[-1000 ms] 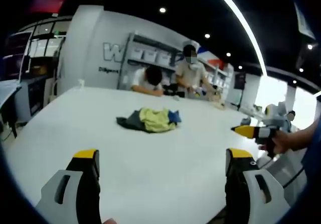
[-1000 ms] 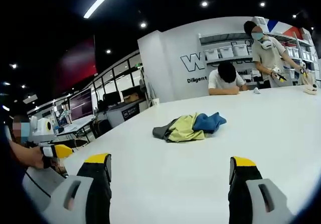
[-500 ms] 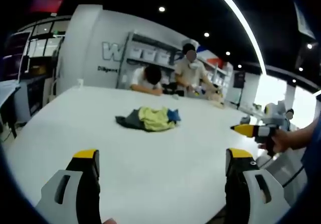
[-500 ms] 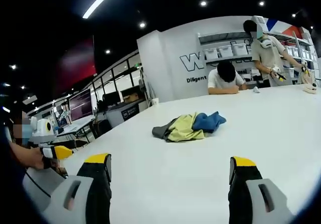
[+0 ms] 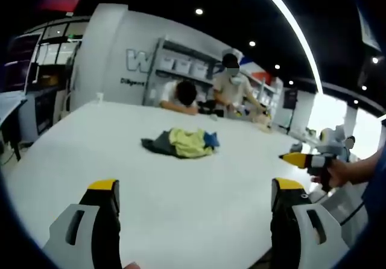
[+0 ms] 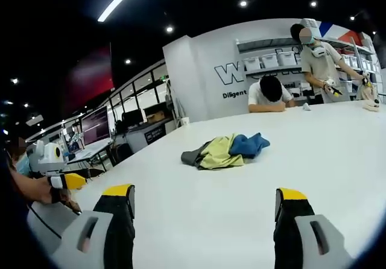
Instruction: Fold the garment on the visible template until the final outline fits inside the template.
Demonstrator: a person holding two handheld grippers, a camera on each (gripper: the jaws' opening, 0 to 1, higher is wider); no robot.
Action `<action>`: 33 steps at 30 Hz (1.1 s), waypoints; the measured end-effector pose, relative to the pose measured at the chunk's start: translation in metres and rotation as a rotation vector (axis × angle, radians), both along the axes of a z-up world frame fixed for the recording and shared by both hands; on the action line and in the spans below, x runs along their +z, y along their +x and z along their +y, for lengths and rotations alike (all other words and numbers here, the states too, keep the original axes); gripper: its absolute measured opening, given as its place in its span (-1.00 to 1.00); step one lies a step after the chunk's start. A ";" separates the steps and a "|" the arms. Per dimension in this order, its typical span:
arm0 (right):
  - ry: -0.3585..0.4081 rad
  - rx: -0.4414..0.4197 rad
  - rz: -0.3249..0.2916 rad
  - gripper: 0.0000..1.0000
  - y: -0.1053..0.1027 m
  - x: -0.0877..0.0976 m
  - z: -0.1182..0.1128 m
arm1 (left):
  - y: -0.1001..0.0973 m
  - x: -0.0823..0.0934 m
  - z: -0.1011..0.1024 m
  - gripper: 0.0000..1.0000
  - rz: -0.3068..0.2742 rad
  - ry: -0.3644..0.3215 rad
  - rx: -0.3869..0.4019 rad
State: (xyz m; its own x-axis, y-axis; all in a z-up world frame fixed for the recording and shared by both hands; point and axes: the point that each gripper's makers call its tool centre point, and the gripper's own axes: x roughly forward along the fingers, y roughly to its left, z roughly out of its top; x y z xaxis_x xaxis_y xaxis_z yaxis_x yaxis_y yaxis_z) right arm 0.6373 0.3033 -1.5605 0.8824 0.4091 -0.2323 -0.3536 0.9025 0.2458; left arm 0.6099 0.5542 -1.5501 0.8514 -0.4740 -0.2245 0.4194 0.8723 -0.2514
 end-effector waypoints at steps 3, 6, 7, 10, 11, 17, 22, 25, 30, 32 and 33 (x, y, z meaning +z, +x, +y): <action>0.002 0.003 0.000 0.95 -0.001 0.000 0.001 | 0.000 -0.001 0.001 0.98 0.001 -0.003 0.004; 0.005 -0.002 -0.002 0.95 0.000 0.001 0.000 | 0.000 -0.001 0.001 0.98 0.000 0.001 0.001; 0.007 -0.005 -0.002 0.95 0.000 0.001 -0.001 | 0.000 -0.001 0.001 0.98 0.000 0.001 0.000; 0.010 -0.007 -0.004 0.95 0.000 0.001 -0.001 | 0.001 -0.002 0.001 0.98 0.000 0.004 -0.002; 0.010 -0.008 -0.003 0.94 0.000 0.001 -0.001 | 0.001 -0.002 0.001 0.98 0.000 0.004 -0.001; 0.010 -0.006 -0.007 0.94 0.000 0.001 -0.002 | 0.002 -0.002 0.004 0.98 -0.002 -0.004 0.009; 0.010 -0.007 -0.009 0.95 0.000 0.001 -0.002 | 0.001 0.000 0.003 0.98 -0.004 -0.002 0.009; 0.006 -0.004 -0.008 0.95 -0.001 0.001 -0.001 | 0.001 0.000 0.003 0.98 -0.006 0.001 0.009; 0.001 0.001 -0.014 0.95 -0.001 0.002 -0.001 | 0.001 0.001 0.003 0.98 -0.009 0.001 0.010; 0.001 -0.001 -0.012 0.95 -0.001 0.002 -0.002 | 0.001 0.001 0.004 0.98 -0.009 0.000 0.010; 0.000 -0.002 -0.012 0.95 -0.001 0.002 -0.002 | 0.001 0.001 0.004 0.98 -0.009 0.000 0.010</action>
